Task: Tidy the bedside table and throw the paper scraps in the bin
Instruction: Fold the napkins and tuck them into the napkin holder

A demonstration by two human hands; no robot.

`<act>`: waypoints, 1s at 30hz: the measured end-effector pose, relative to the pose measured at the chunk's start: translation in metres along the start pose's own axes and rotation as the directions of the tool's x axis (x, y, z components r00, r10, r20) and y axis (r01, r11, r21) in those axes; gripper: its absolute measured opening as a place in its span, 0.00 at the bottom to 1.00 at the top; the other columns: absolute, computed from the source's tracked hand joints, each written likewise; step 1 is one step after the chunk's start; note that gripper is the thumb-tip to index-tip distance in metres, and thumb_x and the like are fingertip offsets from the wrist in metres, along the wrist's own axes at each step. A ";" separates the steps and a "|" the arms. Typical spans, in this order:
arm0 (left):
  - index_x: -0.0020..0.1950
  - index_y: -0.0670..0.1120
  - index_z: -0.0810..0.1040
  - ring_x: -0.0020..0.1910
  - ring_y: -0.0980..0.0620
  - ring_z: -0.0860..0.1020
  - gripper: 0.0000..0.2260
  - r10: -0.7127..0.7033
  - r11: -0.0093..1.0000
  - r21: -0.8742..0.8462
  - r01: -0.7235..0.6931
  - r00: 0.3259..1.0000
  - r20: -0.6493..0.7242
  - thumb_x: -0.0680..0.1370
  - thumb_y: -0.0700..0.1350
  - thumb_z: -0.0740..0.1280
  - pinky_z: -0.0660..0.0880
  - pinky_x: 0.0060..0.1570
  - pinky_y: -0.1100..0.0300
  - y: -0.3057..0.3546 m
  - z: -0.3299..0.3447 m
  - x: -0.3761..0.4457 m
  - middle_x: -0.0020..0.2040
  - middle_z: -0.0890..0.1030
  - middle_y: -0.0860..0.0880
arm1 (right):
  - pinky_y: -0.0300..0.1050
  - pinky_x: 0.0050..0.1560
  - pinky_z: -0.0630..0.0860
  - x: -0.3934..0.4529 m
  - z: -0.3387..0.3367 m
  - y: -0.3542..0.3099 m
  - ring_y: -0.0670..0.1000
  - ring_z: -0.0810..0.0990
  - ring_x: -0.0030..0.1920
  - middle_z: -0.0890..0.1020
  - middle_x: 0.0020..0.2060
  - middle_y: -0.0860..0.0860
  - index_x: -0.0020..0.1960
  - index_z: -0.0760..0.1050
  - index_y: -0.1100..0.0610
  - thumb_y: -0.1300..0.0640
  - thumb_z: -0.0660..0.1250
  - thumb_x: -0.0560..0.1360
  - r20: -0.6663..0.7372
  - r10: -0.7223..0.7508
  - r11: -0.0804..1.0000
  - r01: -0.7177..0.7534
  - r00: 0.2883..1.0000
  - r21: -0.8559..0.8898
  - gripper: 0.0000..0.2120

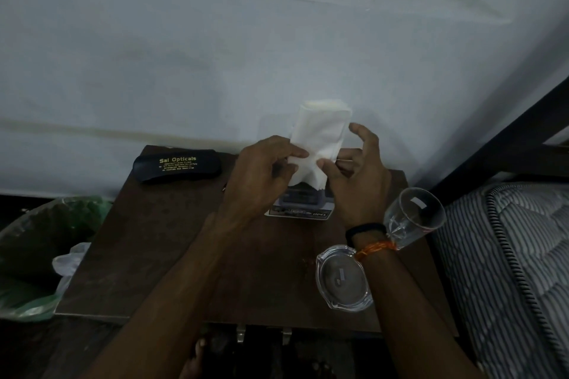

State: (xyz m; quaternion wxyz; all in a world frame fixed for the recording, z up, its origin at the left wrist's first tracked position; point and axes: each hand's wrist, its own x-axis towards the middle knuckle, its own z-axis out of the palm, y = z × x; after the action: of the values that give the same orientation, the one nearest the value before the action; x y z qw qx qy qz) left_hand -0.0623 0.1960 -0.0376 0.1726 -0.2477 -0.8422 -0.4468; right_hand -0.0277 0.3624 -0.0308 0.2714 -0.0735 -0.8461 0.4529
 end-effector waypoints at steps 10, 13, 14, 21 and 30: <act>0.51 0.44 0.84 0.41 0.58 0.73 0.10 0.043 0.990 0.133 -0.054 0.996 0.083 0.72 0.35 0.74 0.75 0.42 0.63 -0.006 0.011 -0.005 0.47 0.75 0.54 | 0.32 0.41 0.74 -0.001 0.004 0.011 0.44 0.79 0.42 0.85 0.46 0.49 0.54 0.78 0.56 0.58 0.79 0.66 0.194 0.040 0.985 -0.006 0.980 -0.170 0.19; 0.49 0.43 0.84 0.41 0.55 0.75 0.08 0.039 0.987 0.152 -0.050 0.996 0.076 0.71 0.35 0.73 0.75 0.41 0.60 -0.011 0.014 -0.008 0.47 0.79 0.49 | 0.37 0.41 0.75 -0.002 0.008 0.014 0.49 0.81 0.43 0.85 0.45 0.51 0.53 0.77 0.56 0.58 0.80 0.65 0.190 0.042 0.977 0.000 0.981 -0.215 0.19; 0.48 0.43 0.83 0.42 0.53 0.76 0.07 0.042 0.985 0.163 -0.053 0.997 0.070 0.71 0.35 0.73 0.74 0.40 0.60 -0.012 0.015 -0.009 0.46 0.79 0.48 | 0.42 0.43 0.77 -0.002 0.010 0.017 0.51 0.82 0.44 0.85 0.45 0.52 0.52 0.77 0.56 0.57 0.79 0.65 0.180 0.034 0.972 0.009 0.983 -0.234 0.18; 0.40 0.40 0.81 0.40 0.43 0.76 0.02 0.108 0.953 0.281 -0.115 0.993 0.040 0.71 0.35 0.69 0.75 0.33 0.54 -0.010 0.019 -0.011 0.40 0.77 0.43 | 0.48 0.44 0.79 -0.002 0.023 0.023 0.56 0.81 0.44 0.83 0.43 0.53 0.51 0.76 0.56 0.61 0.76 0.67 0.117 -0.073 0.944 0.107 0.990 -0.312 0.16; 0.39 0.42 0.81 0.39 0.43 0.75 0.05 0.064 0.932 0.355 -0.068 0.998 0.024 0.67 0.34 0.73 0.74 0.30 0.51 -0.010 0.024 -0.009 0.37 0.77 0.45 | 0.43 0.43 0.72 -0.006 0.030 0.025 0.56 0.80 0.44 0.83 0.43 0.54 0.50 0.76 0.58 0.62 0.76 0.67 0.111 -0.045 0.932 0.082 0.993 -0.352 0.14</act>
State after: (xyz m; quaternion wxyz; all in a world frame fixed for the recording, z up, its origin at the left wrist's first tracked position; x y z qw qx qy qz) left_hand -0.0625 0.2087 -0.0612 0.2245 -0.2433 -0.9013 -0.2795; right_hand -0.0414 0.3522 -0.0666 0.2248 -0.0710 -0.9287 0.2863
